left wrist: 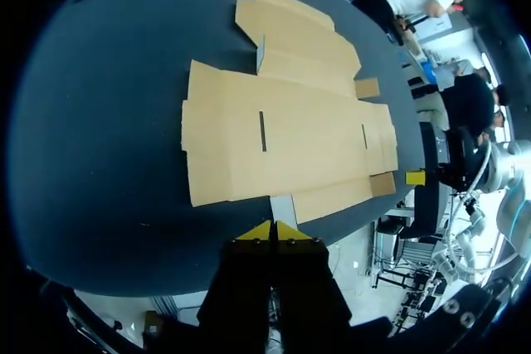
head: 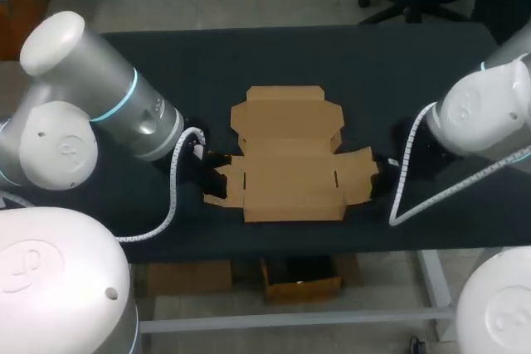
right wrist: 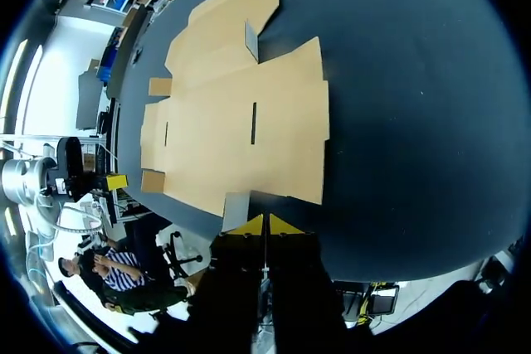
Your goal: Assemble the packaging by folding the flat box into shape, placing the metal phone stand inside, and closing the box properly
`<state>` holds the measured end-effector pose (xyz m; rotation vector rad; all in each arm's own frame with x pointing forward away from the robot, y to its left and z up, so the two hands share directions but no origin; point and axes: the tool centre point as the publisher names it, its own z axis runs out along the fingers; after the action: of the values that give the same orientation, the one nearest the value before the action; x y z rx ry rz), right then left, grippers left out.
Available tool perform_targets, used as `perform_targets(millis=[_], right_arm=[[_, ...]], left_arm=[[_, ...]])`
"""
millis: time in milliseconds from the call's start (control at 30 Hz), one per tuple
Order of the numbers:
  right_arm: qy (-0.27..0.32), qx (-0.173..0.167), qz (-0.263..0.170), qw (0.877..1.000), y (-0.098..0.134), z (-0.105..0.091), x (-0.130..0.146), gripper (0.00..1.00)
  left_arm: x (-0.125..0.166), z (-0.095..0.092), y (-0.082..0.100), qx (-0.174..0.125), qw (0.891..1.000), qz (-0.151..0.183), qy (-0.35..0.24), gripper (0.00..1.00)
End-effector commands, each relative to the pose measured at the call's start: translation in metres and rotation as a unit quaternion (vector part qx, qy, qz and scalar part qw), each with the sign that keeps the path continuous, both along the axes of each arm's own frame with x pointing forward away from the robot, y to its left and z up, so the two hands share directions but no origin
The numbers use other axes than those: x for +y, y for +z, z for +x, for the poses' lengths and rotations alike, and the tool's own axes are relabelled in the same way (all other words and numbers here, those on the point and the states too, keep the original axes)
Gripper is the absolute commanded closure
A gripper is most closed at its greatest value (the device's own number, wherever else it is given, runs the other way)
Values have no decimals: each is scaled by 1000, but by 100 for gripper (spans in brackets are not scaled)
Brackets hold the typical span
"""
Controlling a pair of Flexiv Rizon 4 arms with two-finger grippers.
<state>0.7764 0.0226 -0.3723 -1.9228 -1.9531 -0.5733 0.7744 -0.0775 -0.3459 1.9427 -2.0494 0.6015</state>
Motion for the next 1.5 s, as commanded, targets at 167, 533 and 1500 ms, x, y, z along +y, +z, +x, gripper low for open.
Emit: perform_targets(millis=[167, 533, 1500], right_arm=[[15, 12, 149, 989, 16, 8, -21, 100], [28, 20, 168, 985, 34, 25, -38, 90], [34, 50, 153, 986, 63, 79, -50, 0]], left_arm=[[21, 1, 19, -1, 1000, -6, 5, 90], [36, 11, 33, -1, 1000, -5, 20, 0], [57, 69, 61, 19, 999, -18, 37, 0]])
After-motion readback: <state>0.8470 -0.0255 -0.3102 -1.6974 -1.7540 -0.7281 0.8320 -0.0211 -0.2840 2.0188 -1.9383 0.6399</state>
